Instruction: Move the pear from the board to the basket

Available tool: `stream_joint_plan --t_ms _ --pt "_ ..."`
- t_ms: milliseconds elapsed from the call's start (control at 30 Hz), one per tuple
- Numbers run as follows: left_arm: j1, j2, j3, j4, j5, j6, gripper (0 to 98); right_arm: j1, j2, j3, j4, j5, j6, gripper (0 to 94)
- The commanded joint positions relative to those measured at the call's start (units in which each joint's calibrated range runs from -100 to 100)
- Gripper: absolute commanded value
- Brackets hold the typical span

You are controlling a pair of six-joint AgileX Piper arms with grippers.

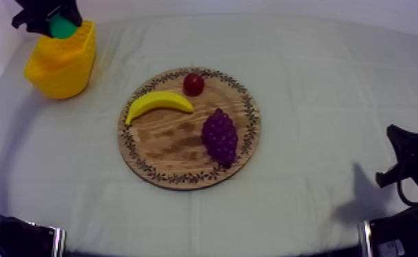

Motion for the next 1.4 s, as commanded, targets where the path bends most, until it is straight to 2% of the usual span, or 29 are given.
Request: stream_joint_plan --t_ms 0,300,700,1367 --pt "-2.38 0.7 -0.93 -0.17 0.03 -0.53 34.7 0.0 -0.03 -0.02 0.01 0.02 0.0 0.2" --pt "-6.34 3.55 -7.32 -0.77 0.61 -1.82 33.6 0.0 -0.03 -0.02 0.01 0.02 0.0 0.2" --pt "-7.76 6.52 -10.25 -0.79 0.65 -2.29 33.5 0.0 -0.03 -0.02 0.01 0.02 0.0 0.2" --pt "-8.15 20.31 -6.32 1.06 -8.47 -2.94 34.2 0.0 -0.03 -0.02 0.01 0.02 0.0 0.2"
